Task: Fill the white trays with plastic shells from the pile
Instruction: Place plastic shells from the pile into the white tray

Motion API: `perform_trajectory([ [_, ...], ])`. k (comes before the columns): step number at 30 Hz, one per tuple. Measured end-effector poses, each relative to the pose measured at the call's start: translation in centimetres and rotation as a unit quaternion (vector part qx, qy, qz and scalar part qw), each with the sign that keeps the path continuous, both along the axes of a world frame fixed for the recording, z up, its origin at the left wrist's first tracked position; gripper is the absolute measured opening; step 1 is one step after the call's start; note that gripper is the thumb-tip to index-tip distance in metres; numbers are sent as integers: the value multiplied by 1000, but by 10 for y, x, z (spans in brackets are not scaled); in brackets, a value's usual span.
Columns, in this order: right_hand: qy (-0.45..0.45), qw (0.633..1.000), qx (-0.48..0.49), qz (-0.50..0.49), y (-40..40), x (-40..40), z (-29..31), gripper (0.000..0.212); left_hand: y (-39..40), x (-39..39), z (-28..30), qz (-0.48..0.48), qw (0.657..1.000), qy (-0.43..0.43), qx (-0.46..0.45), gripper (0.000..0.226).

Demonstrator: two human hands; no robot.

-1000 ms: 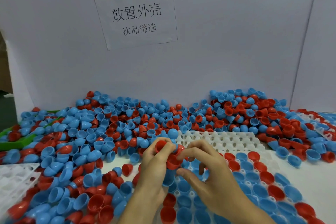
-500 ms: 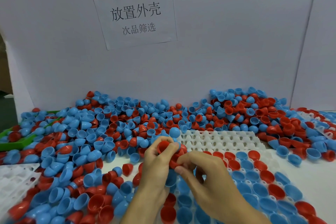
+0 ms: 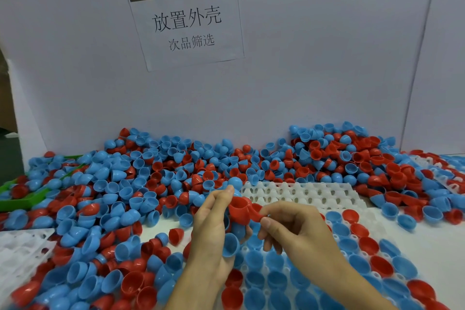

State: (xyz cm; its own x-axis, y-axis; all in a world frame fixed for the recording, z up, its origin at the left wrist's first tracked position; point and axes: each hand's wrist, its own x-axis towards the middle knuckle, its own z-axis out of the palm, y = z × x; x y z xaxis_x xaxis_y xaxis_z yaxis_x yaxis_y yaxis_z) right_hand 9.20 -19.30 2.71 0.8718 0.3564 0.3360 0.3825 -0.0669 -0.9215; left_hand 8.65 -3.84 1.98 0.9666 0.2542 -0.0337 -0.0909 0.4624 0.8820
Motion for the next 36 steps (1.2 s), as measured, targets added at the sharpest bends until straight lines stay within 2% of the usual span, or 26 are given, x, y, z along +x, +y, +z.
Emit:
perform_trajectory([
  [4, 54, 998, 13, 18, 1, 1, 1, 23, -2, -1, 2, 15, 1000, -4, 19, 22],
  [7, 83, 996, 11, 11, 1, 4, 0, 35, -3, -3, 5, 16, 998, -32, 58, 19],
  [11, 90, 996, -4, 19, 0, 6, 0, 28, -5, -4, 5, 12, 995, -43, 88, 18],
  [17, 135, 988, 47, 64, -5, 11, -3, 19, -2, -1, 4, 19, 999, -25, 33, 16],
  [25, 179, 981, 64, 32, -6, 21, -10, 29, 6, 0, 4, -9, 1000, -18, -14, 11],
  [30, 170, 983, 70, 20, -8, 22, -12, 32, 6, 2, 3, -6, 1000, -15, -18, 13],
  [34, 141, 989, 42, -2, -22, 29, 0, 11, 7, 2, 2, -8, 1000, -13, -20, 16],
  [36, 106, 994, 15, -37, -37, 39, 12, 9, 6, 2, 2, -8, 1000, -13, -22, 16],
])
